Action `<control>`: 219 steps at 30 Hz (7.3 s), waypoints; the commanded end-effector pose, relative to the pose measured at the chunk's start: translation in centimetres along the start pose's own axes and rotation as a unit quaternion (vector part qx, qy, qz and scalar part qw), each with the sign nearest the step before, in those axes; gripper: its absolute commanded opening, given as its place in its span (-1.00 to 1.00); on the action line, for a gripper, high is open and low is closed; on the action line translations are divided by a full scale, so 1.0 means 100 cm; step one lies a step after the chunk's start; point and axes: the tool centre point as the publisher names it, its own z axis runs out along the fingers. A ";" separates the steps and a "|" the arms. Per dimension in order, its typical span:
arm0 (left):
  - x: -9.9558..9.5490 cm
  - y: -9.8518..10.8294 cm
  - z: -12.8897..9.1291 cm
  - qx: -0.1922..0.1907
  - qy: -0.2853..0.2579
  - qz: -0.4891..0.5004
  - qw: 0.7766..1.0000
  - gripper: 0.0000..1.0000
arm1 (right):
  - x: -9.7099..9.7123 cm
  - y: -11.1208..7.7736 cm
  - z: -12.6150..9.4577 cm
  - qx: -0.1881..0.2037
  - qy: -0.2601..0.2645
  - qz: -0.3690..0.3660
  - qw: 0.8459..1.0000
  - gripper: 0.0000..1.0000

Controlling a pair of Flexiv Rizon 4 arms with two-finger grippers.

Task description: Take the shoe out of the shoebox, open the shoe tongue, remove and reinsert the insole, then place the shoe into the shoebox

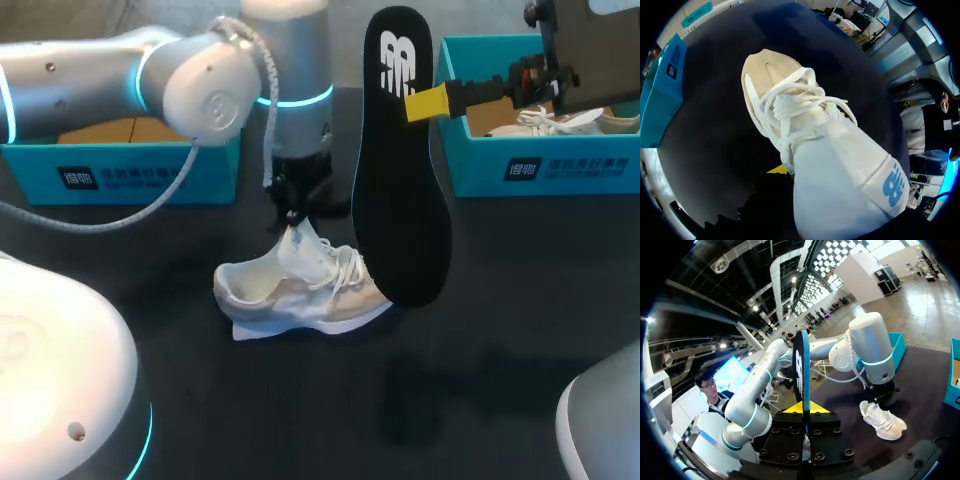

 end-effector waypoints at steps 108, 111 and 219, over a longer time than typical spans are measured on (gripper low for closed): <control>-0.035 0.000 -0.017 -0.081 0.062 0.249 0.963 -1.00 | -0.001 0.003 0.003 0.002 0.000 0.001 1.000 -1.00; -0.039 0.000 -0.021 -0.089 0.059 0.316 0.943 -1.00 | -0.001 0.003 0.003 0.002 0.000 0.001 1.000 -1.00; 0.028 0.030 -0.215 0.211 -0.303 0.448 0.814 1.00 | -0.001 0.003 0.003 0.002 0.000 0.001 1.000 -1.00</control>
